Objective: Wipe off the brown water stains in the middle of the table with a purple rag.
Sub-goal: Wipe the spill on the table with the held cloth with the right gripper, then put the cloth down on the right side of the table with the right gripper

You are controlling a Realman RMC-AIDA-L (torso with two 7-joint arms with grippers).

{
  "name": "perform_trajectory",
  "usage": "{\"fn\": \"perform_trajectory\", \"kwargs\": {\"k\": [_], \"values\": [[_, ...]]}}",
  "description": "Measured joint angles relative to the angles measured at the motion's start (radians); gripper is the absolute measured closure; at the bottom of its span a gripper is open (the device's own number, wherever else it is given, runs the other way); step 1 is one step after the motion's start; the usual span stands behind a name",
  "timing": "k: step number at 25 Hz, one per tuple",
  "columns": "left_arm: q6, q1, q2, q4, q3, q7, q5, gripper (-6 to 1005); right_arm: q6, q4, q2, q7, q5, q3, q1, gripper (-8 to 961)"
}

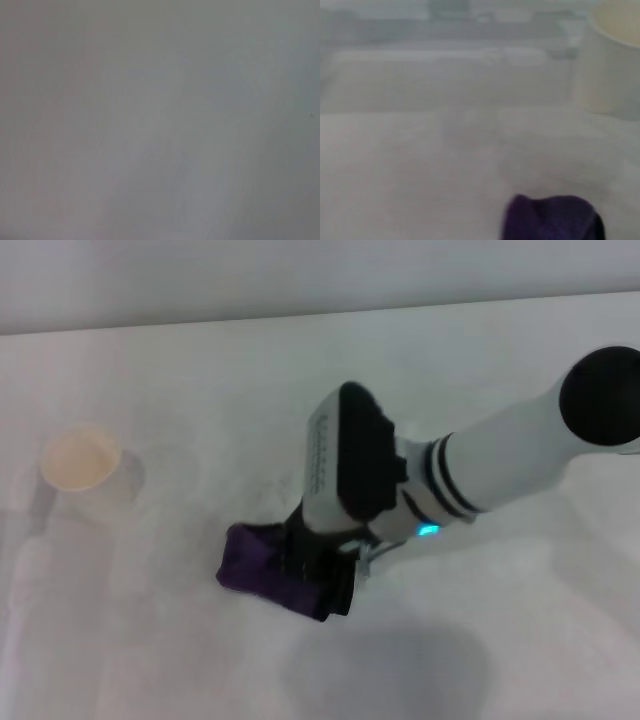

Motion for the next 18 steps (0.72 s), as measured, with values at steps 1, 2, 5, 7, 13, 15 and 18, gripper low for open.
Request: {"fn": "perform_trajectory", "kwargs": {"k": [1, 2, 5, 7, 13, 15, 18], "values": [[0.0, 0.0, 0.0, -0.001, 0.0, 0.0, 0.0, 111, -0.014, 0.009, -0.003, 0.001, -0.003, 0.02, -0.005, 852], [0.0, -0.001, 0.0, -0.001, 0.0, 0.0, 0.0, 111, -0.021, 0.022, -0.005, 0.001, -0.003, 0.049, -0.01, 851], [0.0, -0.002, 0.0, -0.002, 0.0, 0.0, 0.0, 112, -0.023, 0.07, -0.01, -0.003, -0.005, 0.185, -0.033, 849], [0.0, -0.003, 0.001, -0.003, 0.0, 0.0, 0.0, 112, -0.018, 0.082, -0.015, -0.007, -0.007, 0.259, -0.058, 847], [0.001, -0.012, 0.002, -0.021, 0.0, 0.0, 0.0, 112, 0.075, 0.032, -0.014, -0.007, -0.079, 0.456, -0.171, 842], [0.001, -0.014, 0.002, -0.023, 0.0, 0.0, 0.0, 112, 0.084, 0.026, -0.014, -0.006, -0.08, 0.468, -0.181, 841], [0.001, -0.019, 0.002, -0.028, 0.0, 0.0, 0.0, 112, 0.093, 0.01, -0.014, -0.006, -0.076, 0.486, -0.204, 838]]}}
